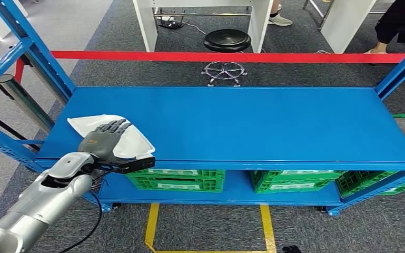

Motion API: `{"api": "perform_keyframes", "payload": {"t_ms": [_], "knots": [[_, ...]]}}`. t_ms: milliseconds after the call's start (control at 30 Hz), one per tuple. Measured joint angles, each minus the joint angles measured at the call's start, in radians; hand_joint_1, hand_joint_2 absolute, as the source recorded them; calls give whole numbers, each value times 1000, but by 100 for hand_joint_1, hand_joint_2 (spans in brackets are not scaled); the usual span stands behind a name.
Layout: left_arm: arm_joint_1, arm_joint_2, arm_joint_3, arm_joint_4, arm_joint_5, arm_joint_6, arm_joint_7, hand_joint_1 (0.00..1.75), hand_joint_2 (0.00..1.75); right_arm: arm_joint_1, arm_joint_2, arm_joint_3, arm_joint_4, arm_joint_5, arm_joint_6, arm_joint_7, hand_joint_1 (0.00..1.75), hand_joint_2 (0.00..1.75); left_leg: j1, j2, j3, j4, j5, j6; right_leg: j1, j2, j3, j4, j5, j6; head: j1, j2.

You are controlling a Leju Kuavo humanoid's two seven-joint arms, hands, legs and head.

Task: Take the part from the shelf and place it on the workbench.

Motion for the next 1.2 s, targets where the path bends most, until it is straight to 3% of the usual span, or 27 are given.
{"api": "perform_keyframes", "payload": {"t_ms": [100, 133, 200, 233, 267, 1200], "knots": [[-15, -7, -5, 23, 0, 0, -1, 22, 175, -1, 0, 1, 0, 1, 0, 1, 0, 175, 0, 0, 0, 0, 0, 0, 0, 0, 0, 0, 0, 0, 0, 0], [-19, -10, -7, 29, 0, 0, -1, 43, 175, -1, 0, 2, 0, 1, 0, 1, 0, 175, 0, 0, 0, 0, 0, 0, 0, 0, 0, 0, 0, 0, 0, 0], [-27, -14, -10, 44, 1, 0, -3, 117, 175, -1, 0, 5, 0, 1, 0, 2, 0, 175, 0, 0, -1, 1, 0, 0, 0, 0, 0, 0, 0, 0, 0, 0], [-31, -17, -11, 52, 1, 0, -5, 149, 175, -1, 0, 6, 0, 1, 0, 2, 0, 175, 0, 0, -1, 1, 0, 0, 0, 0, 0, 0, 0, 0, 0, 0], [-35, -19, -13, 59, 1, 0, -6, 170, 175, -2, 0, 7, 0, 1, 0, 3, 0, 175, 0, 0, -1, 1, 0, 0, 0, 0, 0, 0, 0, 0, 0, 0], [-58, -42, -31, 155, 28, 53, -60, 175, 175, -2, 0, 15, 0, -1, -1, 3, 0, 175, 0, 0, -2, 1, 0, 0, 0, 0, -1, 0, 1, 1, 0, 0]]}}
